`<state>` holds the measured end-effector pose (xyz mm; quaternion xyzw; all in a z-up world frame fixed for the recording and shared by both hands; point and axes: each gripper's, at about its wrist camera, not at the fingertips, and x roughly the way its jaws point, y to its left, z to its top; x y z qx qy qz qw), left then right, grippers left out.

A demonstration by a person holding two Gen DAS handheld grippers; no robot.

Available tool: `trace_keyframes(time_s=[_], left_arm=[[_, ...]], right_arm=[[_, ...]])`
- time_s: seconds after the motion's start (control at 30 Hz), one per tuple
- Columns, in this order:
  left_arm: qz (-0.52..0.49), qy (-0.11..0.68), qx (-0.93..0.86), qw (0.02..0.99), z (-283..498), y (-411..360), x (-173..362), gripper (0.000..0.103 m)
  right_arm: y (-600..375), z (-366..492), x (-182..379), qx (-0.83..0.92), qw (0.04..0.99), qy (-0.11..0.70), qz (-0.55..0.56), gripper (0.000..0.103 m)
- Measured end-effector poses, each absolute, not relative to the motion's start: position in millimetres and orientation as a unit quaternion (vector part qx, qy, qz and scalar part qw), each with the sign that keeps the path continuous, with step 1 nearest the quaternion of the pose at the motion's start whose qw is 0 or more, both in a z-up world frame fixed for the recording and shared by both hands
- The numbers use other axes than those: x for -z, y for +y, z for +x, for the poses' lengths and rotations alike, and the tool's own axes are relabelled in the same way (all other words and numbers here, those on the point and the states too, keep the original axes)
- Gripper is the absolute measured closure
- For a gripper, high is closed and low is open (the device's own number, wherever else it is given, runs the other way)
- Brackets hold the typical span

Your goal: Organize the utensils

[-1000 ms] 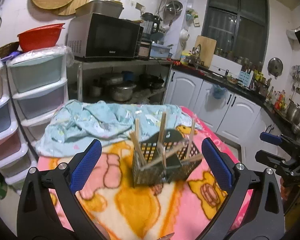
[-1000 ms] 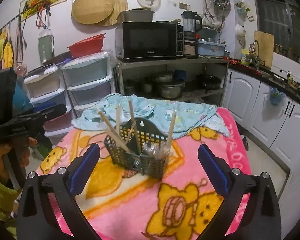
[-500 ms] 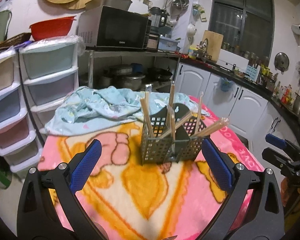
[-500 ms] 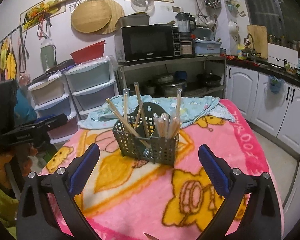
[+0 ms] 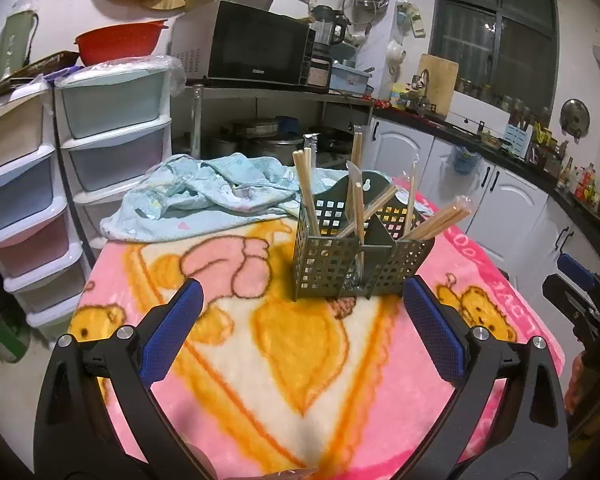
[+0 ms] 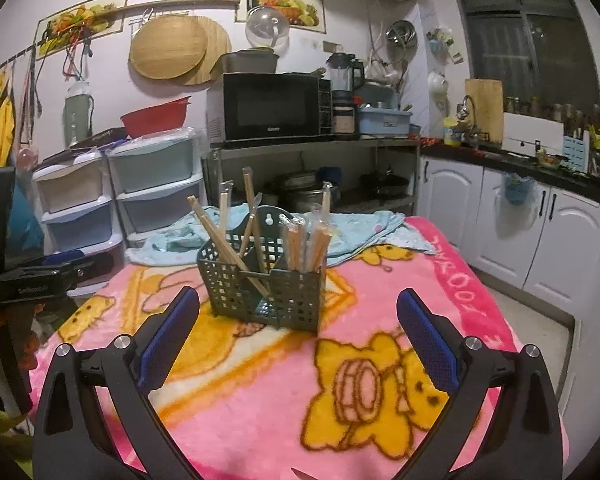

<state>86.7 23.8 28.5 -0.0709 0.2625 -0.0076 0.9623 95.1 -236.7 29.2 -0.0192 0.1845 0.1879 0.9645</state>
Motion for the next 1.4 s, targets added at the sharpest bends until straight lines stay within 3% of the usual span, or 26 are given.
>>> trace_keyframes(time_s=[0.57, 1.4], left_arm=[[-0.051, 0.234, -0.001, 0.971, 66, -3, 8, 0.011], [-0.051, 0.217, 0.003, 0.975, 62, -8, 12, 0.011]], right_arm=[[-230, 62, 0, -0.142, 0.985, 0.09, -0.038, 0.007], [-224, 65, 12, -0.137, 0.985, 0.098, -0.04, 0.007]])
